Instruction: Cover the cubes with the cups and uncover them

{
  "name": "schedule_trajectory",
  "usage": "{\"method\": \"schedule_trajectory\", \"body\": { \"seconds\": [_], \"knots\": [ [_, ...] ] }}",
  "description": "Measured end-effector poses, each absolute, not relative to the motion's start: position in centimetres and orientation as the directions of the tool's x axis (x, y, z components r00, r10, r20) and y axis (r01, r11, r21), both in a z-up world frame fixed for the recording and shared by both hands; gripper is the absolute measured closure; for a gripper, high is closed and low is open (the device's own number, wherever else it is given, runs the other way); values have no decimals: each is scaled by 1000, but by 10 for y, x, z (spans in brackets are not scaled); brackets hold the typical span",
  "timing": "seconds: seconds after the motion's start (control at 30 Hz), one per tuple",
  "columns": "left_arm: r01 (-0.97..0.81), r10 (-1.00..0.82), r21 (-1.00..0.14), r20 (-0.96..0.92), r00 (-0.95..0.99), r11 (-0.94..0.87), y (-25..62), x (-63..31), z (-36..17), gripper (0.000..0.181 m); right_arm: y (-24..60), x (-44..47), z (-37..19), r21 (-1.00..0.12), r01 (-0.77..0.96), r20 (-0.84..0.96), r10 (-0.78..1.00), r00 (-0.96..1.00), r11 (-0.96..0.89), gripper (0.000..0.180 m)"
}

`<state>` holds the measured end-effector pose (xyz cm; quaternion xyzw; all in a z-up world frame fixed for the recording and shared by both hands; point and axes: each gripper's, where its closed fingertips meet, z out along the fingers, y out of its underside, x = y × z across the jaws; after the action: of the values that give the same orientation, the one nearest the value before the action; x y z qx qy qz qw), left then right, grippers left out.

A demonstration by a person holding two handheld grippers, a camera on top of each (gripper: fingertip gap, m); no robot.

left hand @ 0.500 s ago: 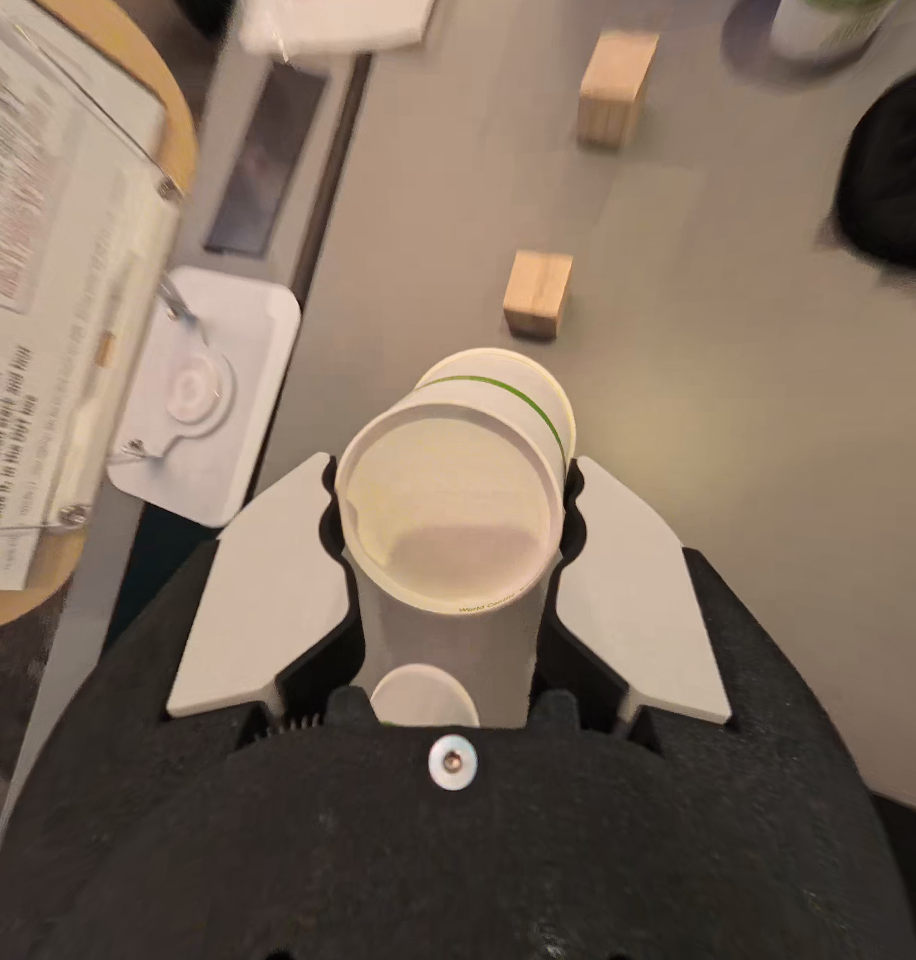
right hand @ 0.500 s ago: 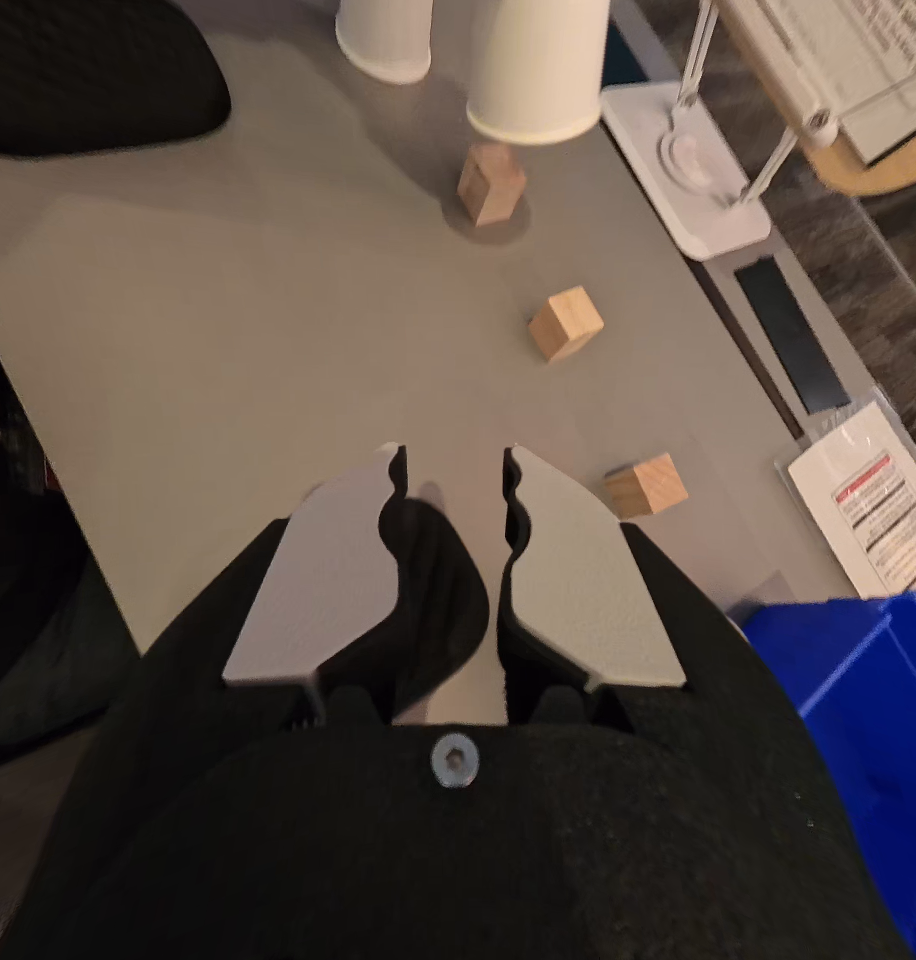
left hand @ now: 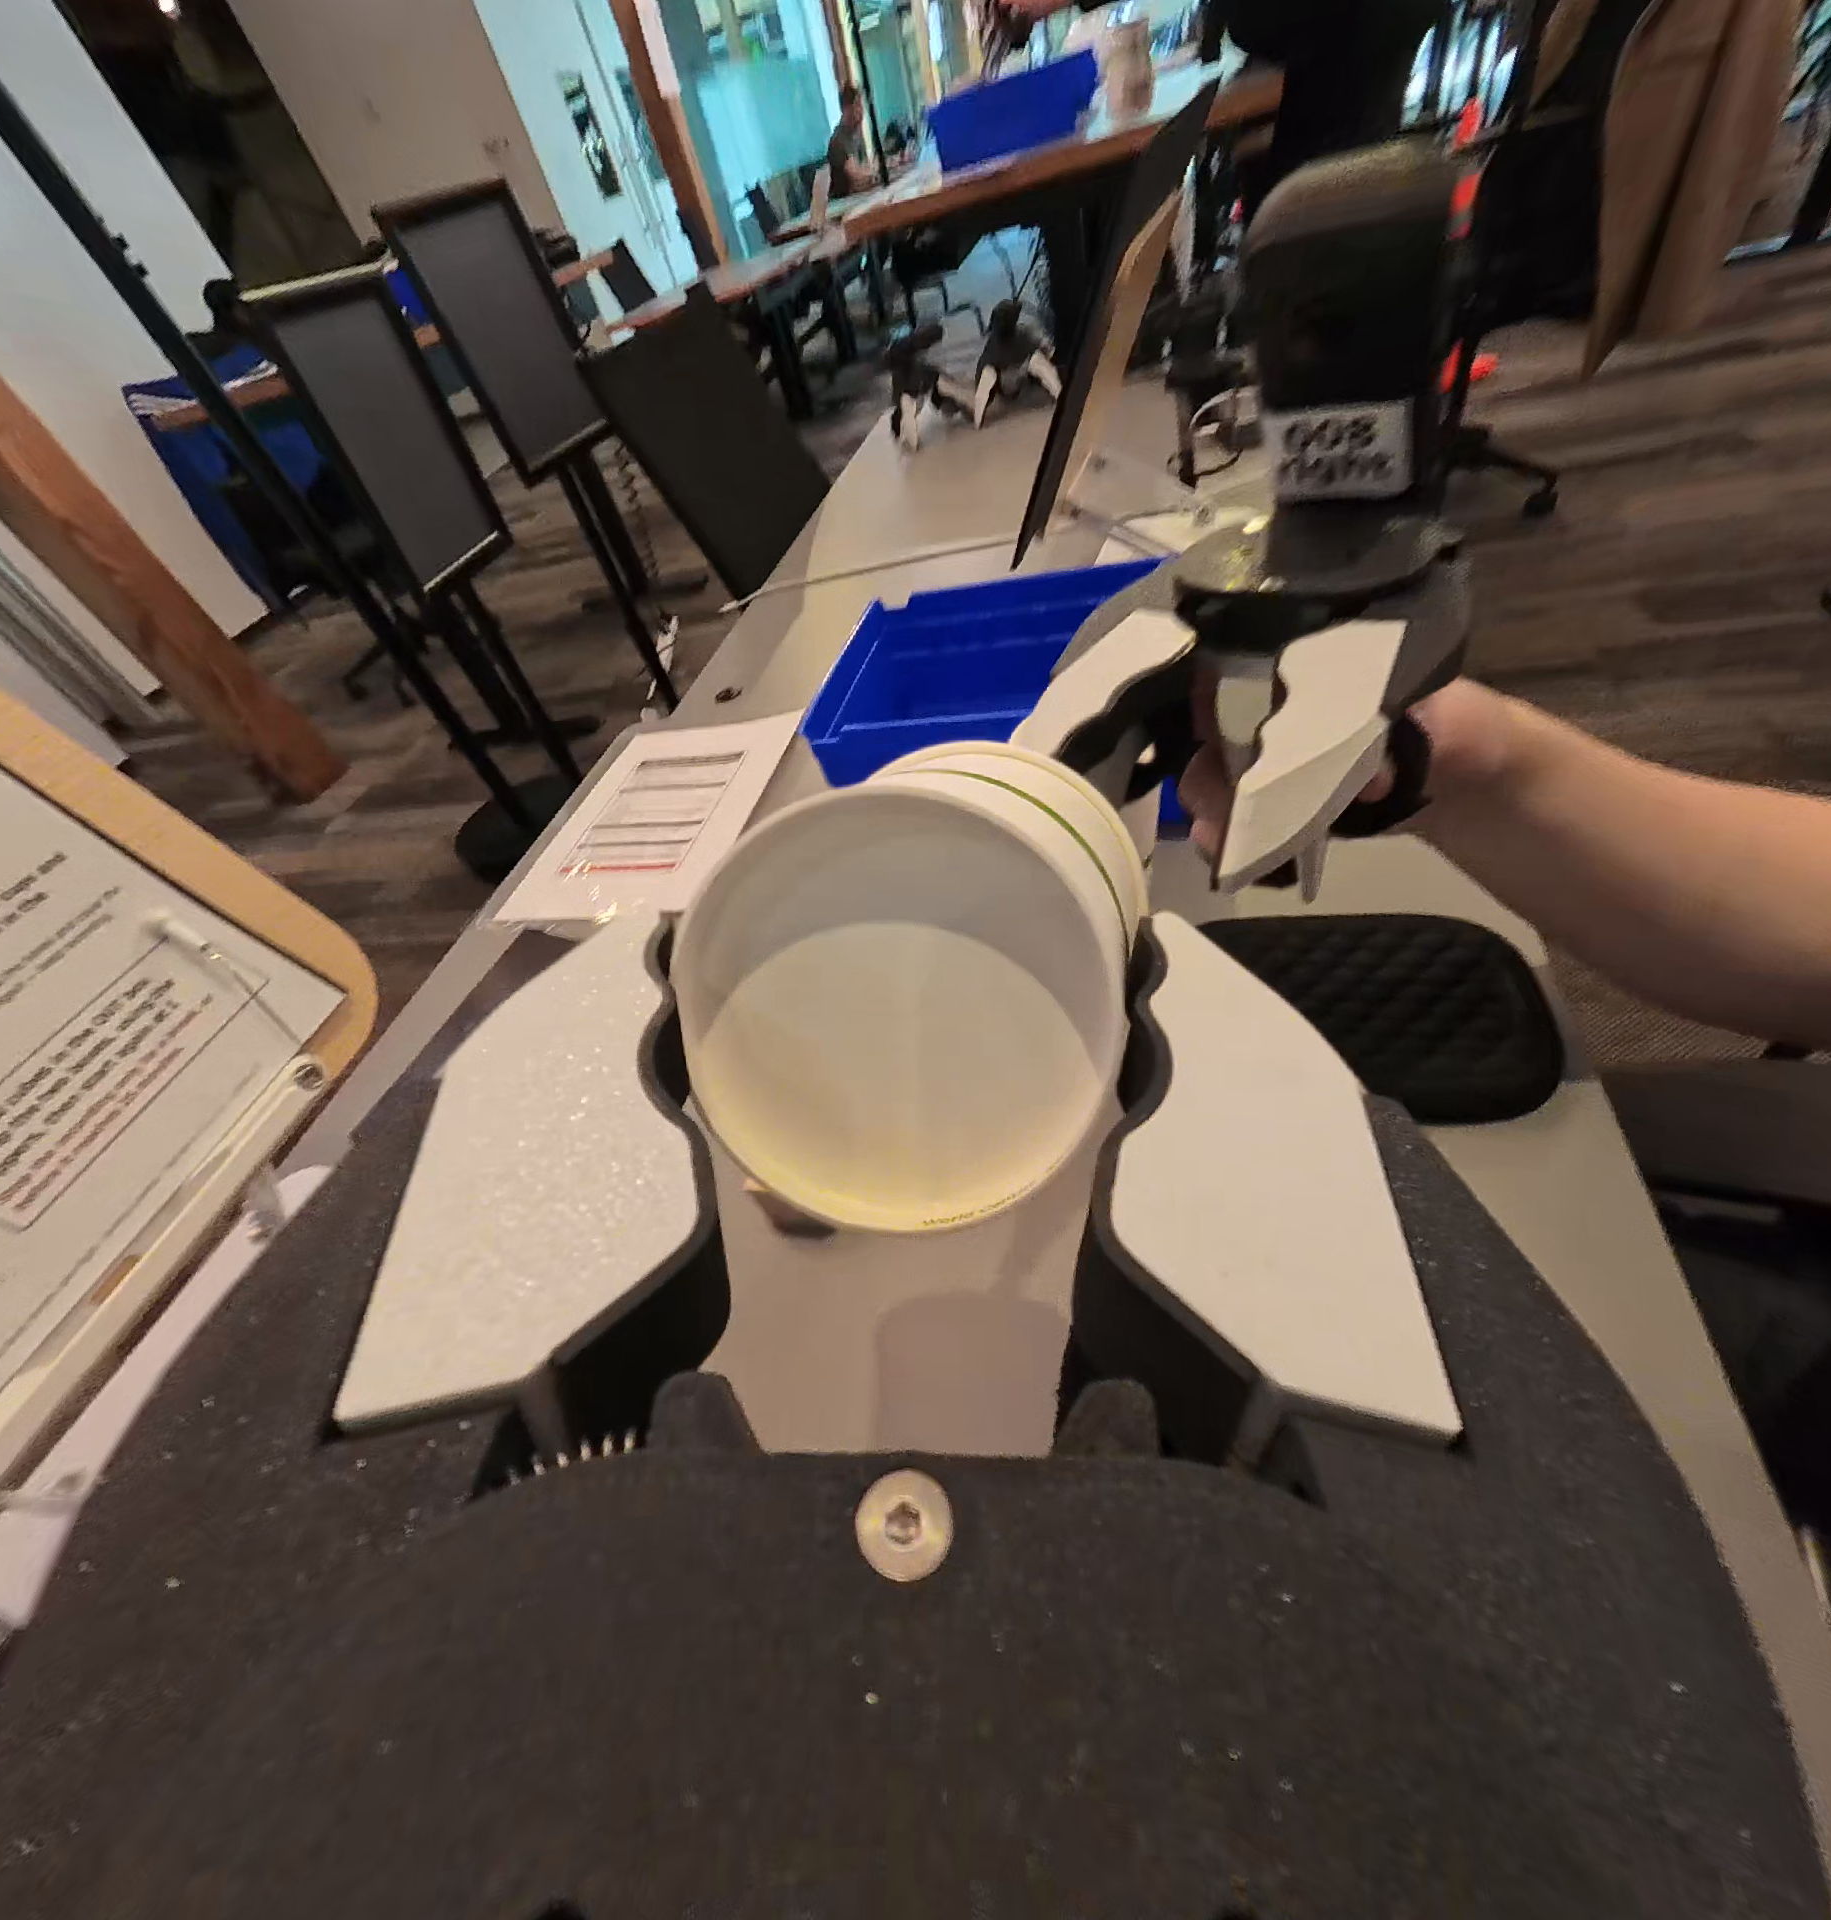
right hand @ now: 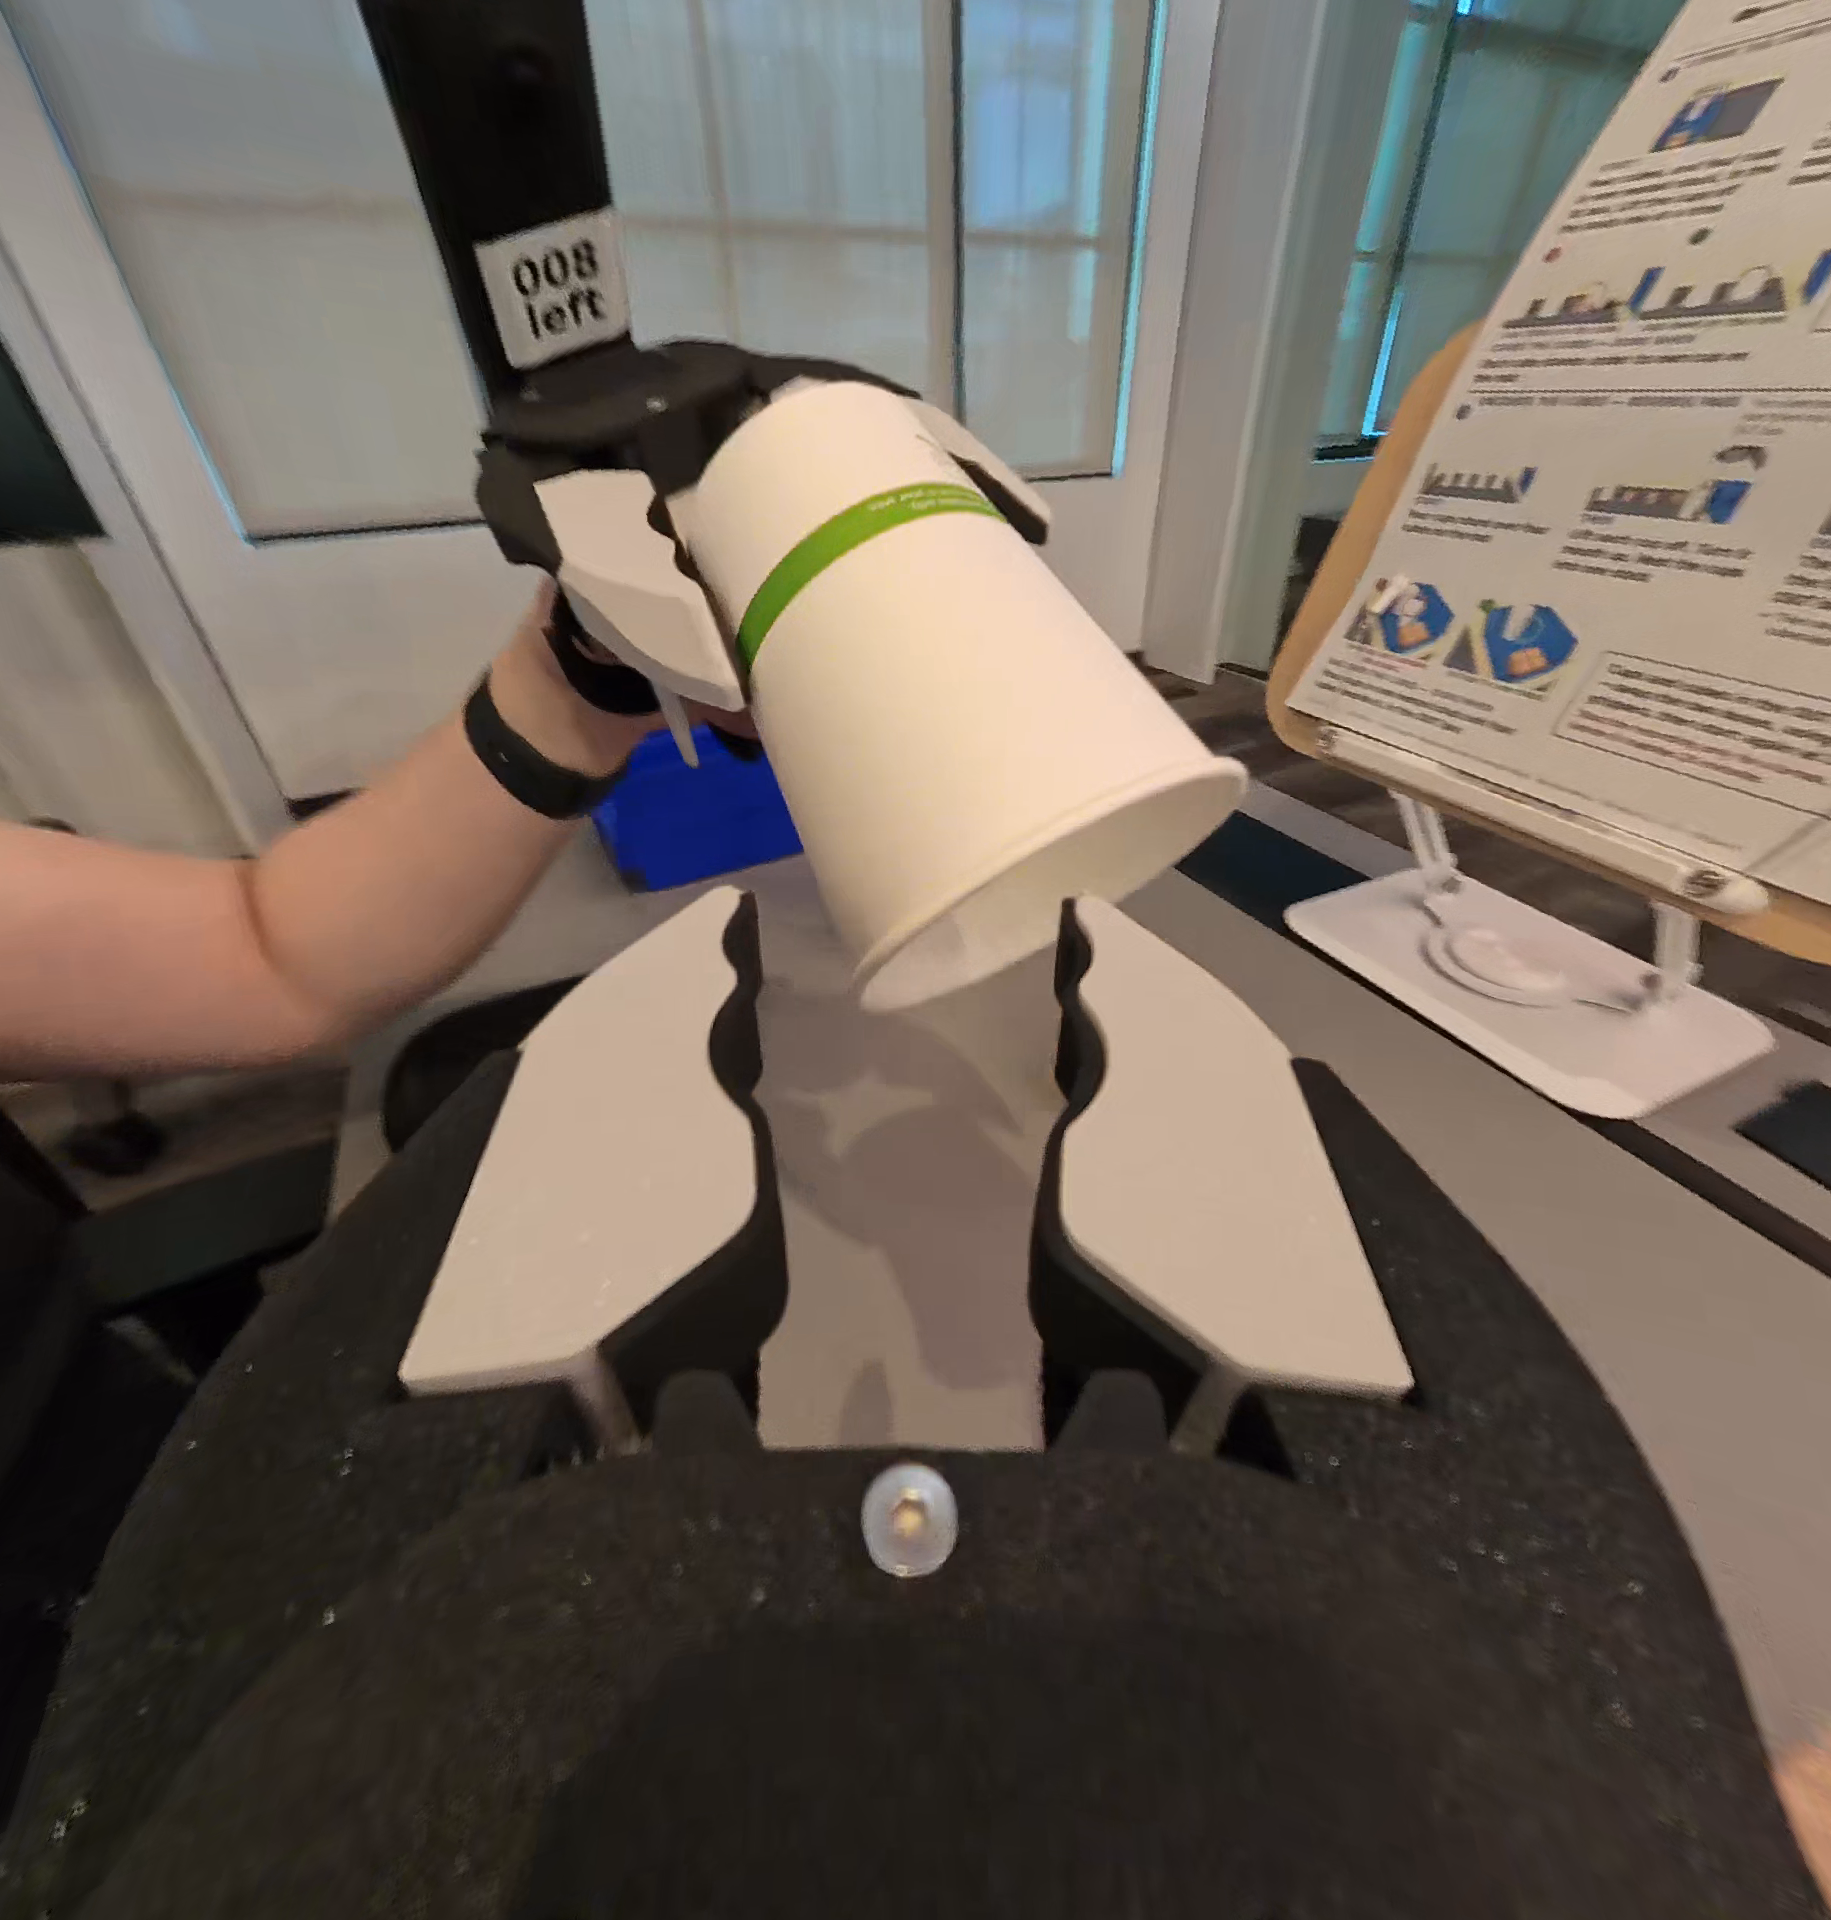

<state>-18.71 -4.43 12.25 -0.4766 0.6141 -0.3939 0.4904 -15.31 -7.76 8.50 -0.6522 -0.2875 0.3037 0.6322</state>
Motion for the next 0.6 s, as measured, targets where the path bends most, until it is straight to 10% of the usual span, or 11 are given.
{"method": "schedule_trajectory", "body": {
  "seconds": [0.6],
  "knots": [
    [-214,-977,-960,-146,-158,178,-62,-180,90,95,-111,-158,99,-976,-200,-160,899,407,-83,180]
  ]
}}
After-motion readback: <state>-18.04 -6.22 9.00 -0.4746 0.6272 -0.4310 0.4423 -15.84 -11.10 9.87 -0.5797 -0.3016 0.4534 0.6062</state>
